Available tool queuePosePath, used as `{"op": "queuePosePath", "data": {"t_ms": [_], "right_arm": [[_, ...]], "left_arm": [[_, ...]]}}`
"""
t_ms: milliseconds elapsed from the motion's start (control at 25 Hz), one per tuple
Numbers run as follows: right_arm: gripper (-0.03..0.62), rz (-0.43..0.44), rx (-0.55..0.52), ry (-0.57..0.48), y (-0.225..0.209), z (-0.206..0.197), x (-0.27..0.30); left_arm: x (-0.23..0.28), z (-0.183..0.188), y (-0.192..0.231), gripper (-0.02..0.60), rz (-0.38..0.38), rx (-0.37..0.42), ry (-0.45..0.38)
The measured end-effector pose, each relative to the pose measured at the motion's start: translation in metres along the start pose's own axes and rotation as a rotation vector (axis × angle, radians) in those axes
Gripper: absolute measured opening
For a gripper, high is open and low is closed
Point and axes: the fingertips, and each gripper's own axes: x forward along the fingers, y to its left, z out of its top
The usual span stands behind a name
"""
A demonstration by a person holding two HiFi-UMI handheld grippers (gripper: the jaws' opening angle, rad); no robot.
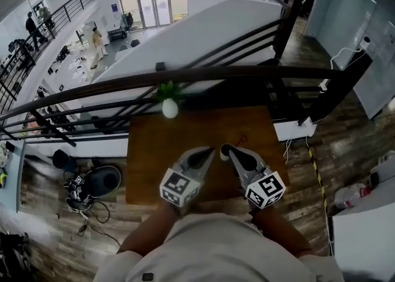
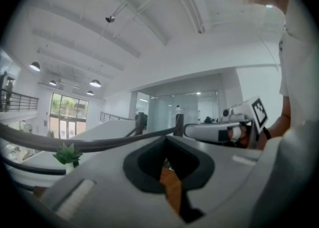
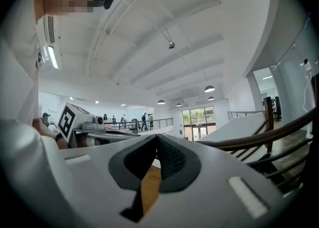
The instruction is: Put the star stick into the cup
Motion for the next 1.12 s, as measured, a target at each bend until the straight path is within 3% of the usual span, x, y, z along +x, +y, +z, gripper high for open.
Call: {"op": "queuePosePath", "data": {"t_ms": [560, 880, 1120], "right_arm": [[0.006, 0.087, 0.052, -0.001, 0.004, -0.024, -0.137], [0.008, 0.089, 0.093, 0.02, 0.003, -0.035, -0.174], [0.008, 0.083, 0.117, -0.005, 0.042, -0.033, -0.174]], "left_arm": [[0.009, -0.043, -0.147, 0.002, 0.043, -0.015, 0.092], [0.001, -0.045, -0.181, 0.002, 0.067, -0.033, 0.104], [-0.034, -0.037, -0.19, 0.002, 0.05, -0.026, 0.077]]}}
